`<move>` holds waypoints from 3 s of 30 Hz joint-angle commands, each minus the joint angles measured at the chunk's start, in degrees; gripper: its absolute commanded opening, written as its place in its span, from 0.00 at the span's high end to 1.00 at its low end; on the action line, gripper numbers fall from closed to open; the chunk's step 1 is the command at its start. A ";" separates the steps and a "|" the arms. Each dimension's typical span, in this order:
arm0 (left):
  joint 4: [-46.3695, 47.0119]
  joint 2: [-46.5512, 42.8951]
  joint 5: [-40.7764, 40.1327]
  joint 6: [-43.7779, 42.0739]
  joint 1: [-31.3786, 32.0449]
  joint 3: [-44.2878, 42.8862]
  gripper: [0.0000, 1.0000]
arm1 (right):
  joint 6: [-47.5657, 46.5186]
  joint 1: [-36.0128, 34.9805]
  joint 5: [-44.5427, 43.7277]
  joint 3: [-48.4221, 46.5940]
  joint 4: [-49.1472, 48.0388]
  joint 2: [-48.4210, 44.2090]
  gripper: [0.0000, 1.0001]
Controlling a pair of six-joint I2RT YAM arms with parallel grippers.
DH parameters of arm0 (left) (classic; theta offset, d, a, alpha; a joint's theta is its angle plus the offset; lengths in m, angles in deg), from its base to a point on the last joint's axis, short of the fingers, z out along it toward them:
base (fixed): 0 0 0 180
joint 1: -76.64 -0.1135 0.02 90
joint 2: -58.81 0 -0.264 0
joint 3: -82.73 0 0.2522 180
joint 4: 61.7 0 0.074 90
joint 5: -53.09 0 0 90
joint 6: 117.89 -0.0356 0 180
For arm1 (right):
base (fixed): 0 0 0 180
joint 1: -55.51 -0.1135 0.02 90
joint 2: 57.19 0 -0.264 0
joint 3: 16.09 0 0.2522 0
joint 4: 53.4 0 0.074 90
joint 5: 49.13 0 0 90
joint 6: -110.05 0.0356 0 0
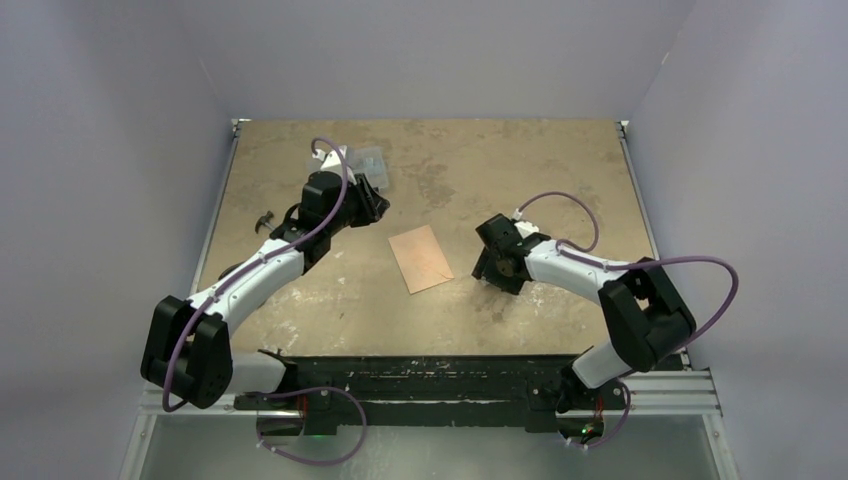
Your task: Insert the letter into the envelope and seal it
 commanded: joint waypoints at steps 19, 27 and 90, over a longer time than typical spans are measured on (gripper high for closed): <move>0.42 -1.93 3.22 0.63 0.05 -1.22 0.66 | -16.86 0.01 -5.12 0.72 -13.84 -1.94 0.99; 7.58 -1.10 20.99 0.92 0.05 -1.63 0.39 | -36.39 0.02 15.92 5.30 -41.23 -16.65 1.00; 12.77 4.72 47.77 11.48 -0.57 -9.21 1.00 | -56.33 -2.63 46.04 -5.35 -42.44 -12.82 0.38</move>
